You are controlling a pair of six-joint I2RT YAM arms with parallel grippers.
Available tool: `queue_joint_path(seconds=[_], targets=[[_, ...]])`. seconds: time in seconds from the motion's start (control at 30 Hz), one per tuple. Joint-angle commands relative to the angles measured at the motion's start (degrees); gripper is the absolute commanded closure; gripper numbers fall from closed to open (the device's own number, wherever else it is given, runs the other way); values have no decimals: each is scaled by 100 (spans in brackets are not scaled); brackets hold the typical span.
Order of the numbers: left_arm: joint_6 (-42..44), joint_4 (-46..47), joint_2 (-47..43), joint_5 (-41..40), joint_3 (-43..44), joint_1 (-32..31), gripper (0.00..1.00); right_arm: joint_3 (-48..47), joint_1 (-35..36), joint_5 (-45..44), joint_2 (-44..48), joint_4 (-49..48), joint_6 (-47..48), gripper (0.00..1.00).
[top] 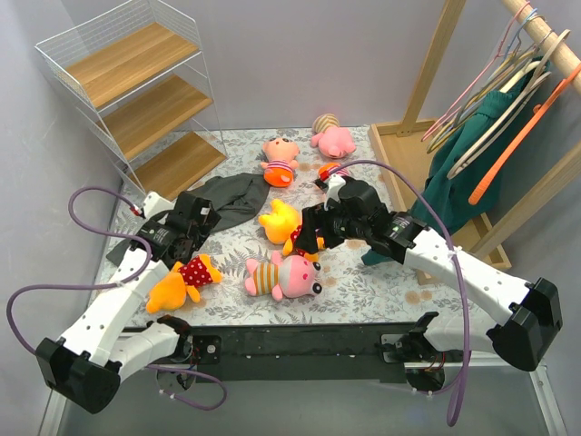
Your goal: Place and organize the stuffed toys onto the shelf
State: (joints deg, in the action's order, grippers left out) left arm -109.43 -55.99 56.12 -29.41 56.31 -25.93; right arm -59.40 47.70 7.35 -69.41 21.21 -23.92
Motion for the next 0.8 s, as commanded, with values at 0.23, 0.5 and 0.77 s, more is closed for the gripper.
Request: queue_joint_path(seconds=[0.23,0.5,0.77], targets=[[-1672,-424,391,-461,-682,123,15,183,20,302,243,-442,151,15],[-1292,378,892,84,-1385,378,46,244,20,310,313,-460,160,15],[-861,449,603,-12,-1158,387,100,262,20,319,393,-513,160,15]])
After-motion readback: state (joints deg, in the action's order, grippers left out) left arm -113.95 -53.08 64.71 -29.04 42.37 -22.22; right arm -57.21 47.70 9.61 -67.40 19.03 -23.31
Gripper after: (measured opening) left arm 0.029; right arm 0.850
